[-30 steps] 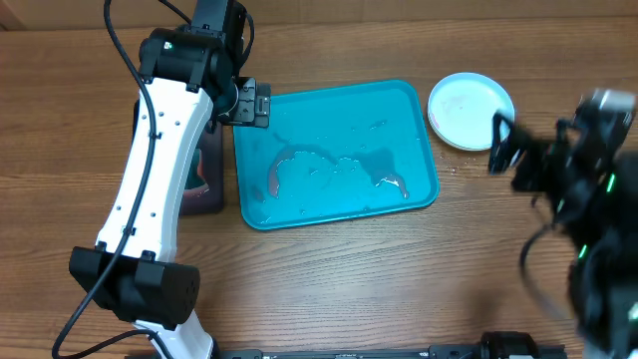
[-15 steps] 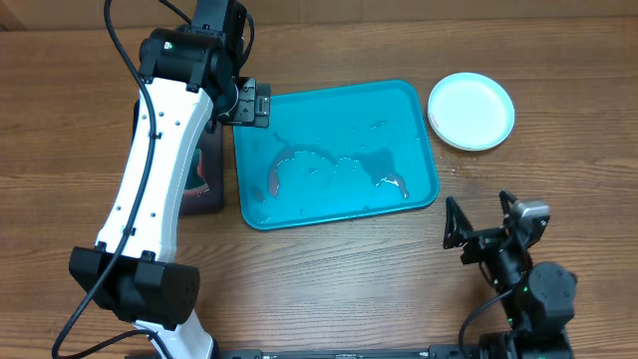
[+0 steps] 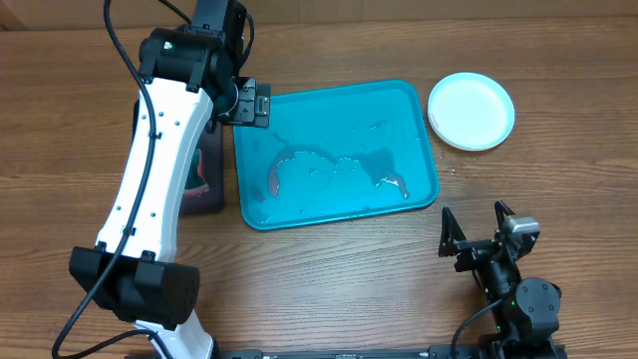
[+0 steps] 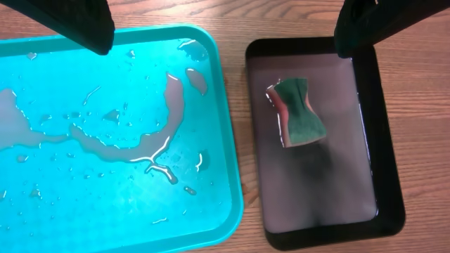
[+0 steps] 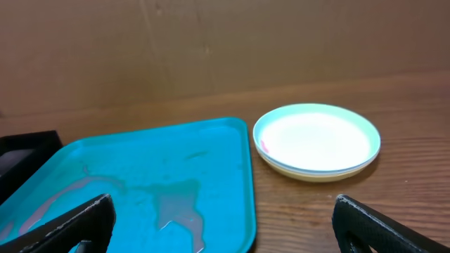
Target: Clean dirty plates on tray and stack at the side
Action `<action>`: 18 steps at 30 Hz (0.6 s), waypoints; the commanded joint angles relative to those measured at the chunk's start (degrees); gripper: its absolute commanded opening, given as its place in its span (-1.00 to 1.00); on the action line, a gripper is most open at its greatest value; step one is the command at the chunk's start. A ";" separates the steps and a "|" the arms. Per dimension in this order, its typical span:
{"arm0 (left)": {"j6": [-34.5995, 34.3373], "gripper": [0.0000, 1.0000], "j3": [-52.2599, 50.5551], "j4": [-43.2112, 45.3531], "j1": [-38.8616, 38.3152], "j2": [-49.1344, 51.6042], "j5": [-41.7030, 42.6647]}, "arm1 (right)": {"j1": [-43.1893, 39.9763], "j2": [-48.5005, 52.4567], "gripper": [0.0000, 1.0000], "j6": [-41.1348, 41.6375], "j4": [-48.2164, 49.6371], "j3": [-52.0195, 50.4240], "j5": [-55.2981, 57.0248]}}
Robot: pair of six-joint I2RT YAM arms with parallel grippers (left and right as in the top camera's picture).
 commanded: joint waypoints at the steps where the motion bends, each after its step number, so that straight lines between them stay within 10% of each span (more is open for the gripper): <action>1: -0.83 1.00 0.66 0.04 -0.07 -1.27 0.46 | 0.37 -1.36 1.00 -0.61 0.72 -0.20 1.75; 18: -0.85 0.99 0.66 0.04 -0.07 -1.27 0.46 | 0.44 -1.31 1.00 -0.20 5.99 -2.62 1.75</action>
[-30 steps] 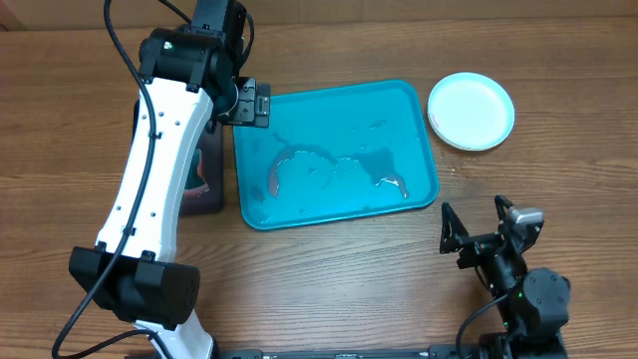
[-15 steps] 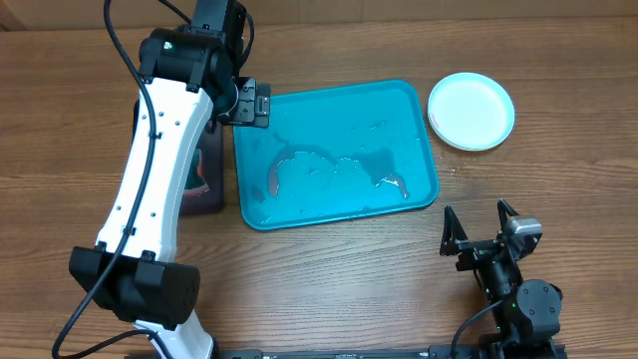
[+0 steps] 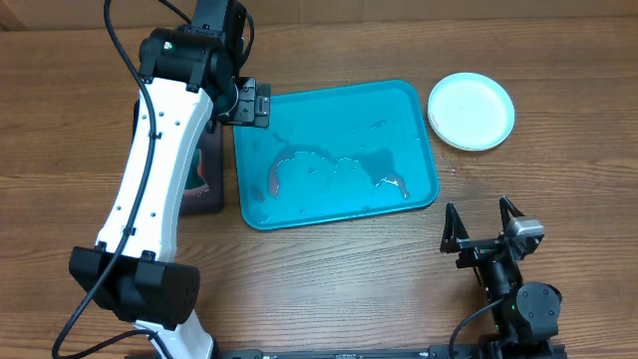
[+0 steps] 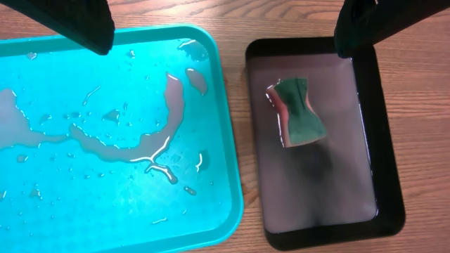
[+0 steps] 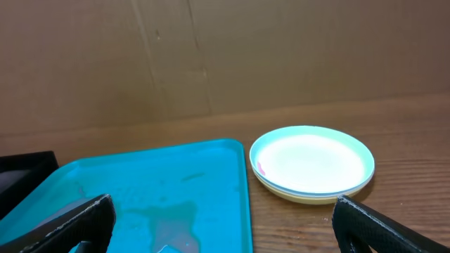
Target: Clean dirty plates on tray and stack at the side
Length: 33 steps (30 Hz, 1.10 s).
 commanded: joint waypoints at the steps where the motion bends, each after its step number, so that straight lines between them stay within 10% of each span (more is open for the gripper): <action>1: -0.81 1.00 0.66 0.04 -0.07 -1.25 0.46 | 0.44 -0.63 1.00 -0.24 0.46 -0.59 0.68; 25: -0.31 1.00 0.66 0.11 -0.15 -6.51 -3.48 | 0.44 -0.63 1.00 -0.24 0.46 -0.59 0.68; 33: 3.32 1.00 -16.15 24.52 -0.15 -25.86 0.02 | 0.44 -0.63 1.00 -0.24 0.46 -0.59 0.68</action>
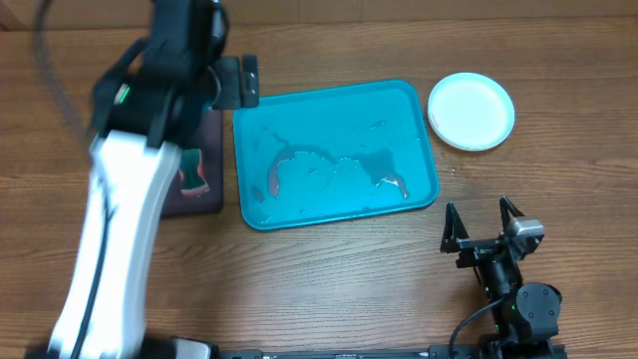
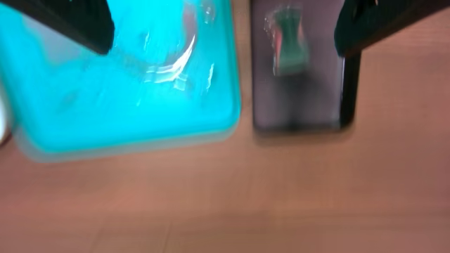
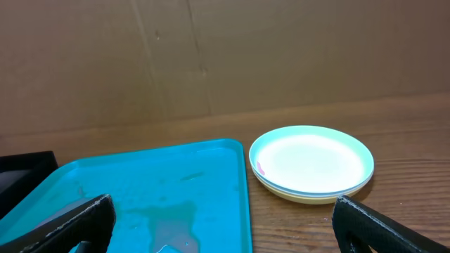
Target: Clean dirty plates on tray and stack at the side
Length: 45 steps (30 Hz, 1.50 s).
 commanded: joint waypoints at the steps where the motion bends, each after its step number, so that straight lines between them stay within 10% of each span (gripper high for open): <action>1: 4.17 1.00 -11.65 9.05 -0.02 -11.15 2.54 | 0.44 -0.63 1.00 -0.24 0.48 -0.59 0.61; 24: 8.90 1.00 -96.91 63.63 6.82 -71.71 8.92 | 0.44 -0.63 1.00 -0.24 0.48 -0.59 0.61; 45: 15.96 1.00 -108.10 58.82 6.82 -88.72 5.03 | 0.44 -0.63 1.00 -0.24 0.48 -0.59 0.61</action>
